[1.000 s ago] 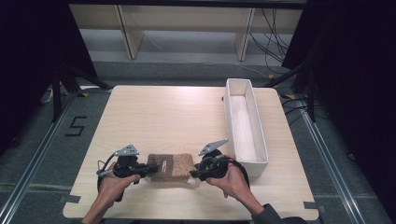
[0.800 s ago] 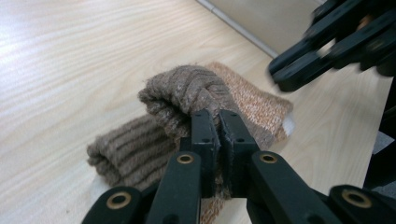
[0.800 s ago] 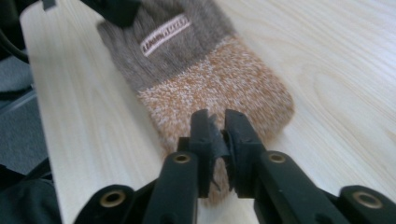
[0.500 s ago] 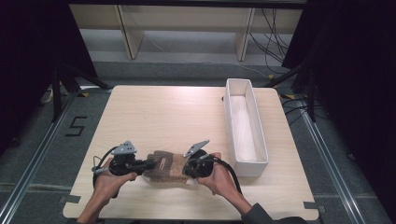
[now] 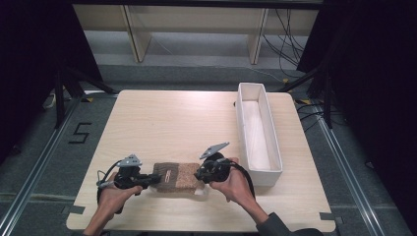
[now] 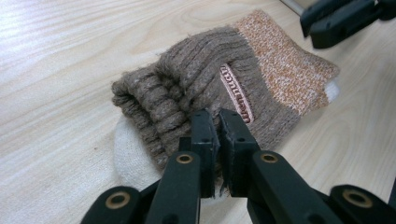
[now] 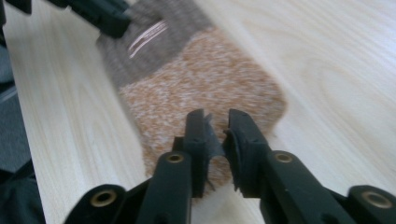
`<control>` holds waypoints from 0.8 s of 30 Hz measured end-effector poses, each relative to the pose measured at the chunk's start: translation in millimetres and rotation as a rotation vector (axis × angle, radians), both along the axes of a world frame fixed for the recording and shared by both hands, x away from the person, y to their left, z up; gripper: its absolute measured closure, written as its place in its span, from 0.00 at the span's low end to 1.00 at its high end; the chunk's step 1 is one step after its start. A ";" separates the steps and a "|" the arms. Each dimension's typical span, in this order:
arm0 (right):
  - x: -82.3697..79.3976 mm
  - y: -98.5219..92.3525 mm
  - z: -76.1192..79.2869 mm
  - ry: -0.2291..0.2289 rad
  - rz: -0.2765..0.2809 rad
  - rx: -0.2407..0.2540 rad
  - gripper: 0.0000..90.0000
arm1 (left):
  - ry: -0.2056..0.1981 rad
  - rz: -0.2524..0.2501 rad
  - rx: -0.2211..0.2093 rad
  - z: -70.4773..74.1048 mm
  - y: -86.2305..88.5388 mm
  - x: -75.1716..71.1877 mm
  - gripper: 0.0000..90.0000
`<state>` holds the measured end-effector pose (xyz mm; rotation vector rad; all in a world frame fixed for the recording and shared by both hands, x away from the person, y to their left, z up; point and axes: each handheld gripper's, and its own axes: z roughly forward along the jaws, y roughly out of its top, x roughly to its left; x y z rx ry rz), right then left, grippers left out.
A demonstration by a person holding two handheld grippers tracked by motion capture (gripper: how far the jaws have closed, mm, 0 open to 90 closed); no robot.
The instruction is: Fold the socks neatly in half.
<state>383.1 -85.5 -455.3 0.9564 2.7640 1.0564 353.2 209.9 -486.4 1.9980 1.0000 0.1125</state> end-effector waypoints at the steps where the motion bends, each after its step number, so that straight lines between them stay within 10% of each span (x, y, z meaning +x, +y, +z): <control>1: 0.9 -3.0 1.1 0.009 -0.024 0.005 0.81 | -0.002 0.002 -0.001 -0.1 -0.3 0.0 0.94; 9: 3.4 -9.9 -10.9 0.127 -0.119 0.059 0.57 | 0.008 0.016 -0.025 -3.0 1.7 -0.9 0.93; 24: 7.1 -5.6 -25.5 0.141 -0.126 0.067 0.43 | -0.017 0.026 0.002 -1.8 -0.4 -2.2 0.91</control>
